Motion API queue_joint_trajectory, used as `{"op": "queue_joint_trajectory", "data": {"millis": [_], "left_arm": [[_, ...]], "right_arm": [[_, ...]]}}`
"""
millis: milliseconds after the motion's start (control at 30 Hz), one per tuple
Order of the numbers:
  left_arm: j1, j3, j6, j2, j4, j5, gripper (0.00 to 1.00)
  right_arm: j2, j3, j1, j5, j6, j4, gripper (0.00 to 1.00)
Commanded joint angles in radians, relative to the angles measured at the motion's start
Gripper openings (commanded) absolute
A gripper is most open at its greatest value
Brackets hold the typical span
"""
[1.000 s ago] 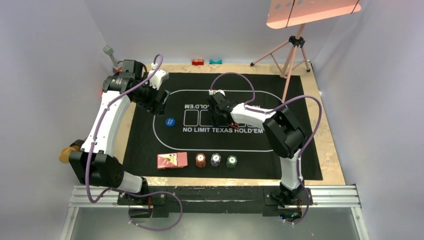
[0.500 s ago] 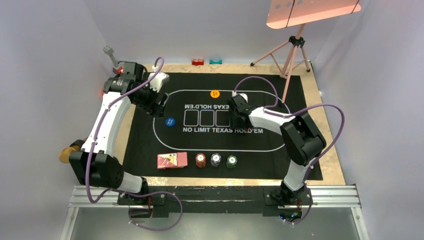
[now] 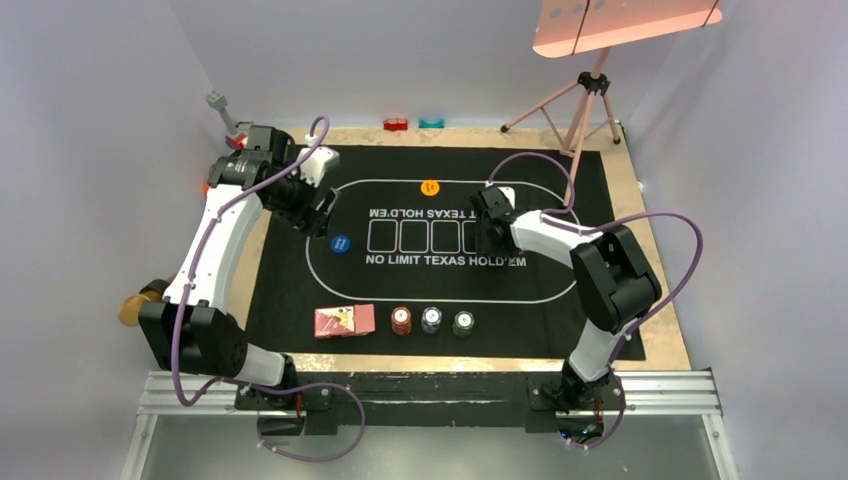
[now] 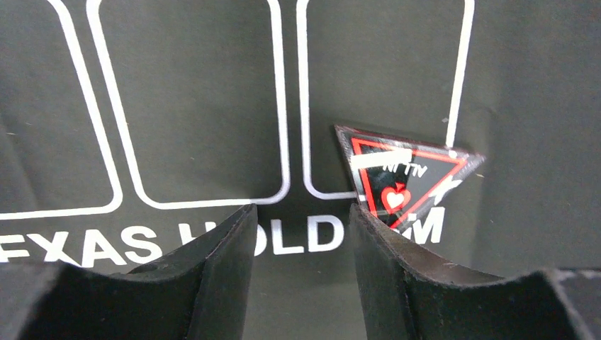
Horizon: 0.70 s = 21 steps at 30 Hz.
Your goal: Distribute texas hold em gaming equipment
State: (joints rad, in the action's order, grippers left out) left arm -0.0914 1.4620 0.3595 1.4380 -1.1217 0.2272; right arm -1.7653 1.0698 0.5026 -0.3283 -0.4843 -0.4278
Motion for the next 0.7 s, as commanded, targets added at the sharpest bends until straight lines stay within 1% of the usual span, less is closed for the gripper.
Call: {"op": "queue_joint_trajectory", "data": {"millis": [0, 167, 300, 367, 433, 500, 600, 667], "left_arm": [[0.010, -0.025, 0.025, -0.027, 0.012, 0.013, 1.00], [0.009, -0.099, 0.088, -0.038, 0.019, 0.060, 1.00], [0.009, -0.195, 0.196, -0.065, 0.022, 0.128, 1.00], [0.007, -0.258, 0.264, -0.099, 0.033, 0.186, 1.00], [-0.003, -0.345, 0.332, -0.141, 0.049, 0.215, 1.00], [-0.027, -0.399, 0.396, -0.175, 0.060, 0.211, 1.00], [-0.080, -0.463, 0.438, -0.211, 0.073, 0.196, 1.00], [-0.136, -0.521, 0.462, -0.234, 0.105, 0.153, 1.00]], "right_arm": [[0.055, 0.014, -0.012, -0.079, -0.028, -0.082, 0.54], [0.075, 0.001, -0.038, -0.046, -0.024, -0.080, 0.55], [0.149, -0.011, -0.025, 0.028, -0.003, -0.038, 0.56], [0.194, -0.003, 0.000, 0.064, 0.015, -0.018, 0.58], [0.211, 0.016, 0.024, 0.072, 0.026, -0.018, 0.60], [0.221, 0.031, 0.039, 0.101, 0.036, -0.011, 0.62], [0.246, 0.016, 0.046, 0.170, 0.032, 0.031, 0.67], [0.269, -0.005, 0.047, 0.211, 0.025, 0.072, 0.70]]}}
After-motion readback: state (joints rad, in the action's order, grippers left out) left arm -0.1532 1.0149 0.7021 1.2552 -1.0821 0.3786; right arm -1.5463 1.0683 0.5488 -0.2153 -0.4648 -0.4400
